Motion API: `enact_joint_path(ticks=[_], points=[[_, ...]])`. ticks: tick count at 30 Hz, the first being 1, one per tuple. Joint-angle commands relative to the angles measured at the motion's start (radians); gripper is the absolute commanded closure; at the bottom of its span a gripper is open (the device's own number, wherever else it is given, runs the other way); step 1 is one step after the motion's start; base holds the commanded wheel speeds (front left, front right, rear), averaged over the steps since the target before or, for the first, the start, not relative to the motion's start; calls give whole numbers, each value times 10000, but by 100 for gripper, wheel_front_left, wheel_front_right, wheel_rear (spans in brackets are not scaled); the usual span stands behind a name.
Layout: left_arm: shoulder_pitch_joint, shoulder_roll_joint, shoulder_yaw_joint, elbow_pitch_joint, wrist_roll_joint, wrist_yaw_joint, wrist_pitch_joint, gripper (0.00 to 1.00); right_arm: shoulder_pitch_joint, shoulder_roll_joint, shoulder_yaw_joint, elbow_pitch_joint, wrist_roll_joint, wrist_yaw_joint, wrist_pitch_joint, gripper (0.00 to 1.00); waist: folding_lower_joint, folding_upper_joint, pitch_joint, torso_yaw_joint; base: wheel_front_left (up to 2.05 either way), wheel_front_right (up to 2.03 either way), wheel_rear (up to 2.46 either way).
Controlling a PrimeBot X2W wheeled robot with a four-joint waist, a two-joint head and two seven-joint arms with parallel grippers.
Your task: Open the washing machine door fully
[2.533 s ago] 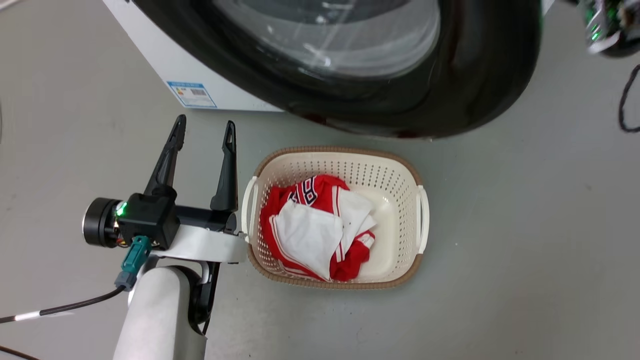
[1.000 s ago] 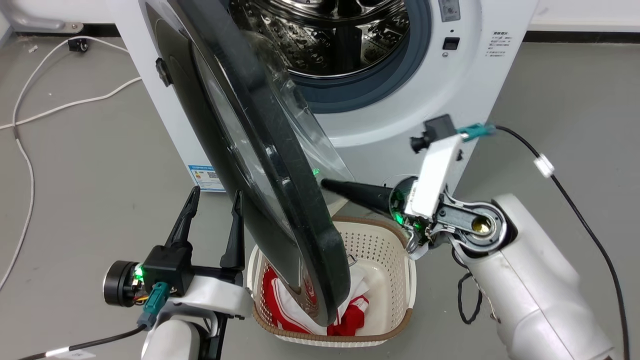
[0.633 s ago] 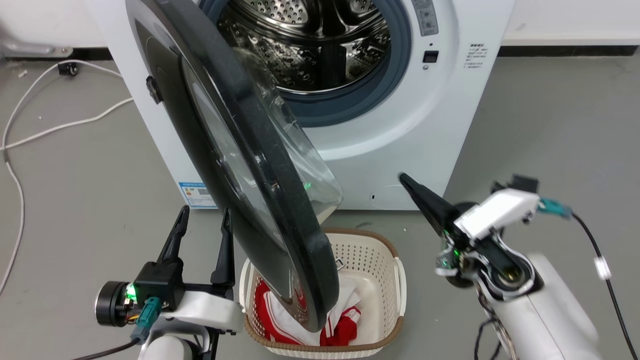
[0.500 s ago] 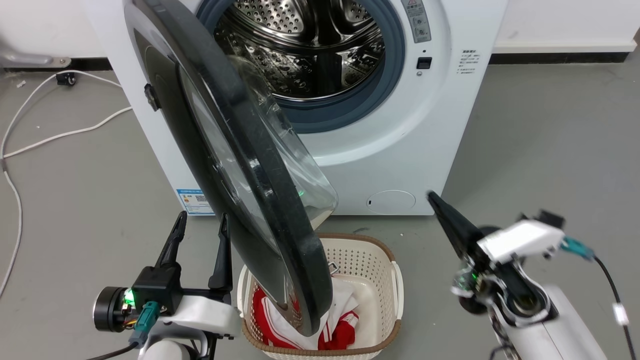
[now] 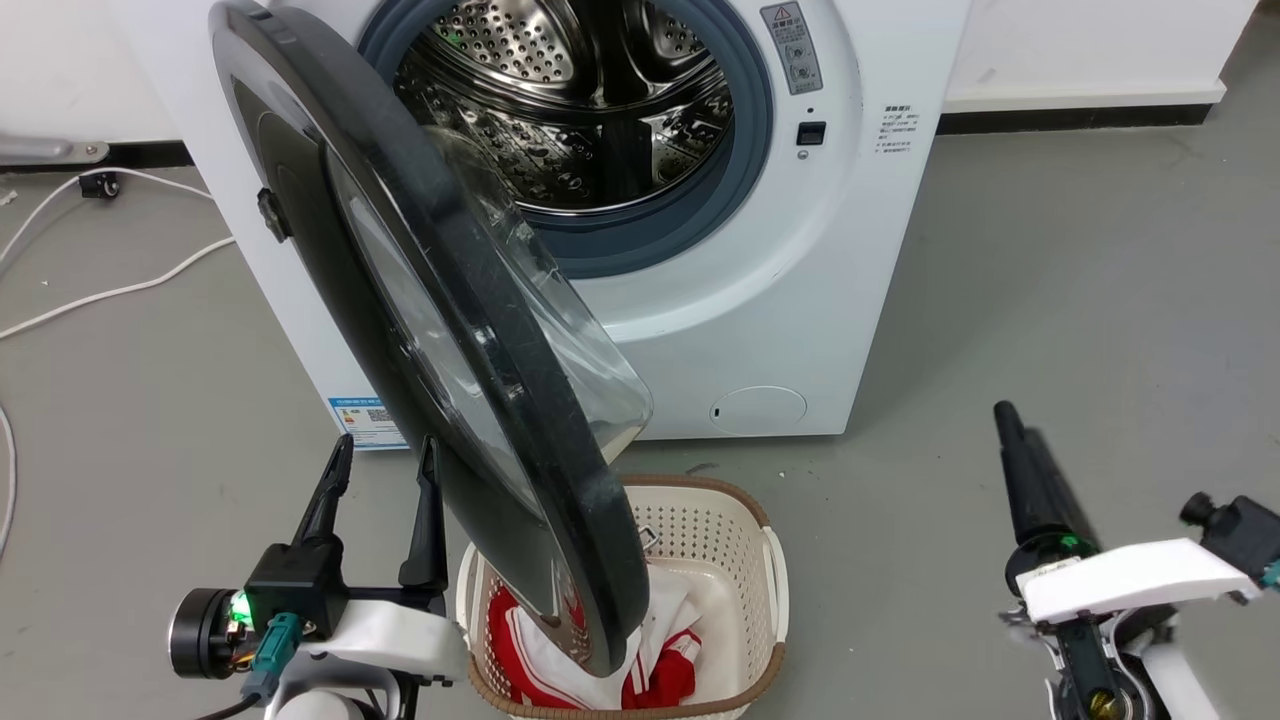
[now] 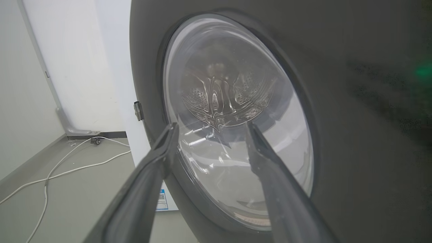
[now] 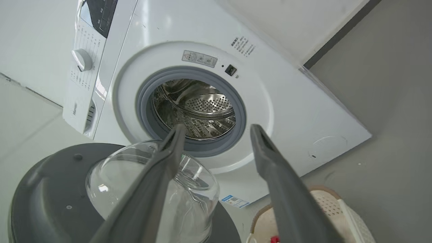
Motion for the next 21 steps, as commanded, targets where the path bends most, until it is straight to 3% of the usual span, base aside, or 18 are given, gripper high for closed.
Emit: enact_joint_path(ticks=[1, 6, 12, 17, 21], points=[[46, 12, 45, -27, -26, 5, -24, 0, 127, -109, -29, -110, -696, 0, -240, 0, 1, -1, -8, -9, 0, 0, 0], [37, 7, 35, -48, 33, 36, -24, 0, 157, 30, -775, -761, -4498, -1, -698, 0, 1, -1, -22, -15, 0, 0, 0], [26, 15, 55, -66, 106, 43, -24, 0, 441, 657, -1662, -2451, -8739, -1, -587, 0, 1, -1, 30, -26, 0, 0, 0], [-62, 24, 75, -59, 137, 1, -24, 0, 960, 1055, -1706, -3619, -10842, -3, 27, 0, 1, -1, 72, 12, 0, 0, 0], [-139, 41, 112, -85, 163, -13, -24, 0, 1503, 1192, -1524, -3939, -11620, -3, 273, 0, 1, -1, 105, 46, 0, 0, 0]])
